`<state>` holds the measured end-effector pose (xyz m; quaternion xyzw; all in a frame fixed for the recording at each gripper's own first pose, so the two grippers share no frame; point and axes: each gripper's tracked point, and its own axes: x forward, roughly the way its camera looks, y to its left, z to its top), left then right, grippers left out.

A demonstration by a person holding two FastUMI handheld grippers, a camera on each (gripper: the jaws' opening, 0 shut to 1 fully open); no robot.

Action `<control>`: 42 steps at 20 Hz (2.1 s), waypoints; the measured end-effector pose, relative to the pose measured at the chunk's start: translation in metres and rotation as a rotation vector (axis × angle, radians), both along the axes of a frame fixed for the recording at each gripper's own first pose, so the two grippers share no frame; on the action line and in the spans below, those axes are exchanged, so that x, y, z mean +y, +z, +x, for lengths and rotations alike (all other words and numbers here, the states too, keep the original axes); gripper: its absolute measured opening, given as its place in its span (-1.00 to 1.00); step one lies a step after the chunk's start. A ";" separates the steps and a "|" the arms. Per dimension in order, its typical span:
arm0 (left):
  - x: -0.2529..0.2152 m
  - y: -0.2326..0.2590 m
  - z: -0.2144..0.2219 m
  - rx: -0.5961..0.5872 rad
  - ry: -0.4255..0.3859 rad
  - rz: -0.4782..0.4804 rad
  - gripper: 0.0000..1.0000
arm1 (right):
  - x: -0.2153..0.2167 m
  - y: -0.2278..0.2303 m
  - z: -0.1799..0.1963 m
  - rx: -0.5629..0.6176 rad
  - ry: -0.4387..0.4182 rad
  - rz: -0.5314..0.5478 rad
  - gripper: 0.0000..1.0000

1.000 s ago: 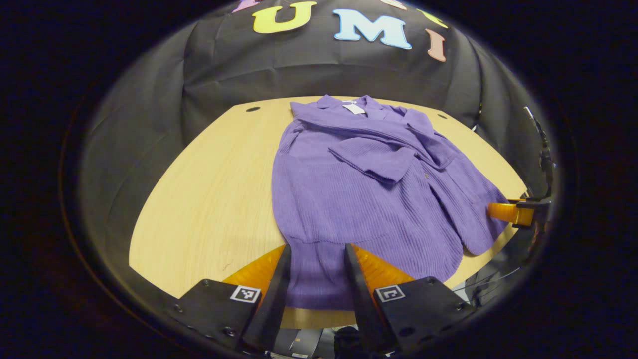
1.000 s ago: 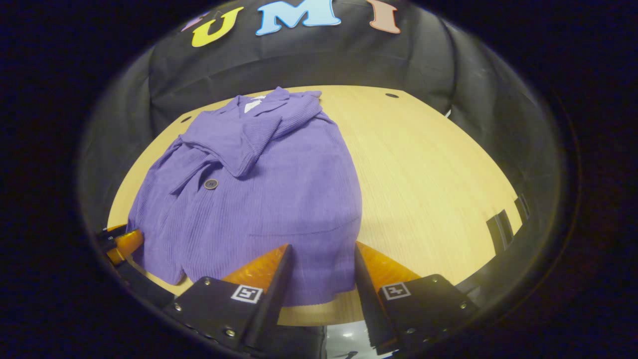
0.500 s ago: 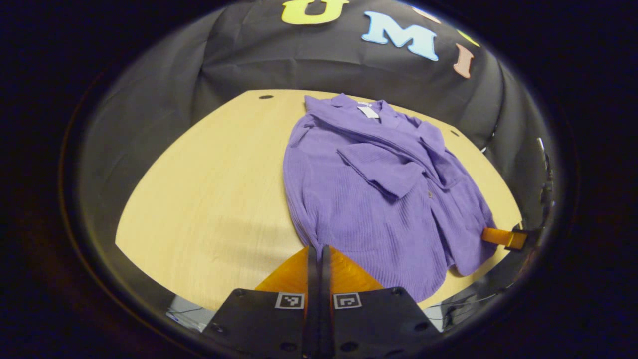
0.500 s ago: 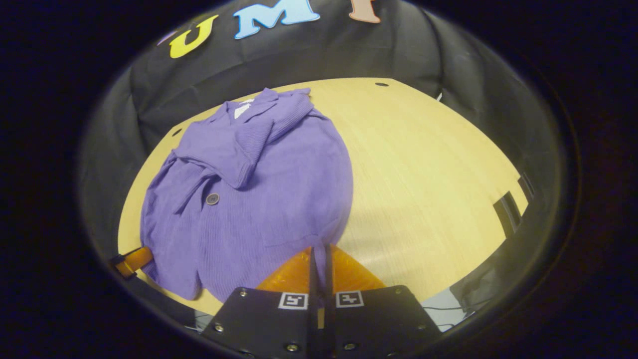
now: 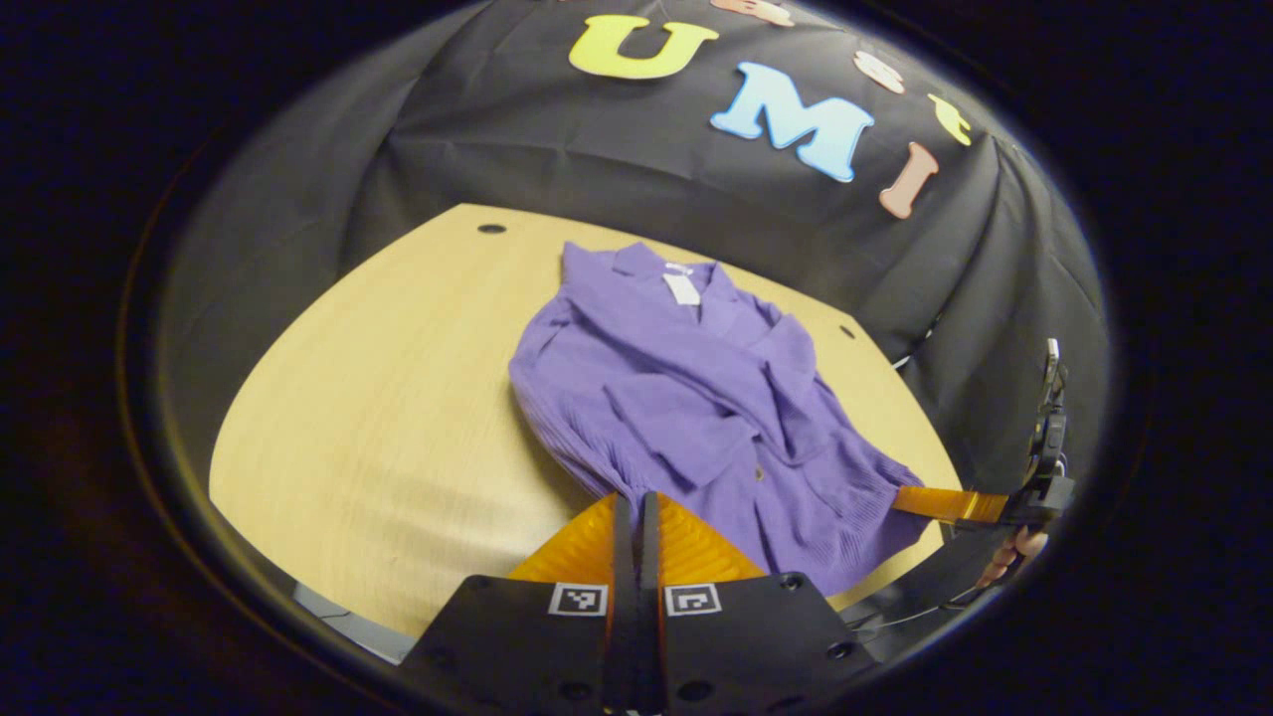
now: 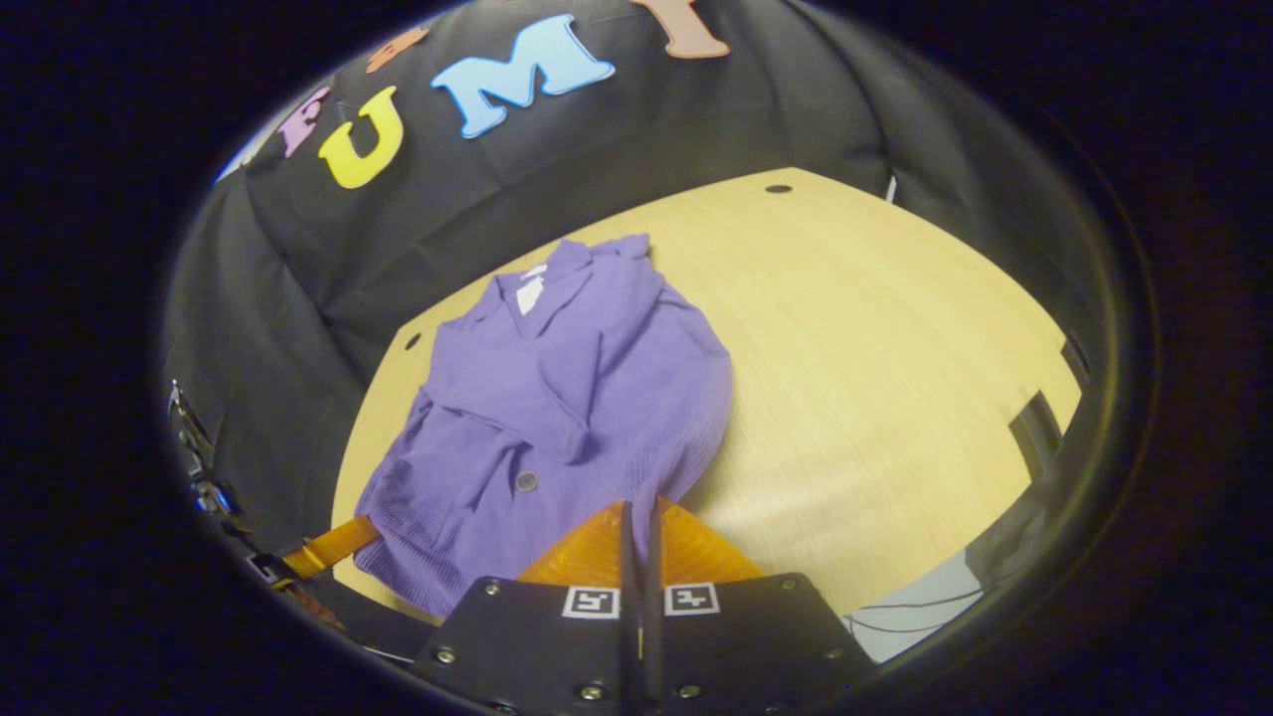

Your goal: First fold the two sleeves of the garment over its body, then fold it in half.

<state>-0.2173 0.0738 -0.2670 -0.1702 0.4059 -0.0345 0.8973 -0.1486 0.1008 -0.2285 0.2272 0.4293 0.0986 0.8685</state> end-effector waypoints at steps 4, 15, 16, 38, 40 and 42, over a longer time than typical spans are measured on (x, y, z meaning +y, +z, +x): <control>0.000 0.053 0.047 -0.110 0.007 -0.035 -0.86 | 0.004 0.045 0.039 -0.096 0.040 0.002 -0.96; 0.023 0.125 0.192 -0.280 0.150 -0.066 -0.86 | 0.019 0.130 0.176 -0.245 0.136 0.119 -0.96; 0.024 0.127 0.208 -0.294 0.161 -0.060 -0.88 | 0.018 0.135 0.191 -0.257 0.138 0.125 -0.96; 0.082 0.053 0.431 -0.398 0.186 0.303 -0.87 | 0.024 0.076 0.427 -0.345 0.073 0.092 -0.97; 0.087 0.033 0.441 -0.392 0.193 0.319 -0.89 | 0.024 0.063 0.439 -0.348 0.067 0.061 -0.97; 0.090 0.013 0.449 -0.378 0.199 0.332 -0.88 | 0.025 0.049 0.447 -0.354 0.066 0.028 -0.97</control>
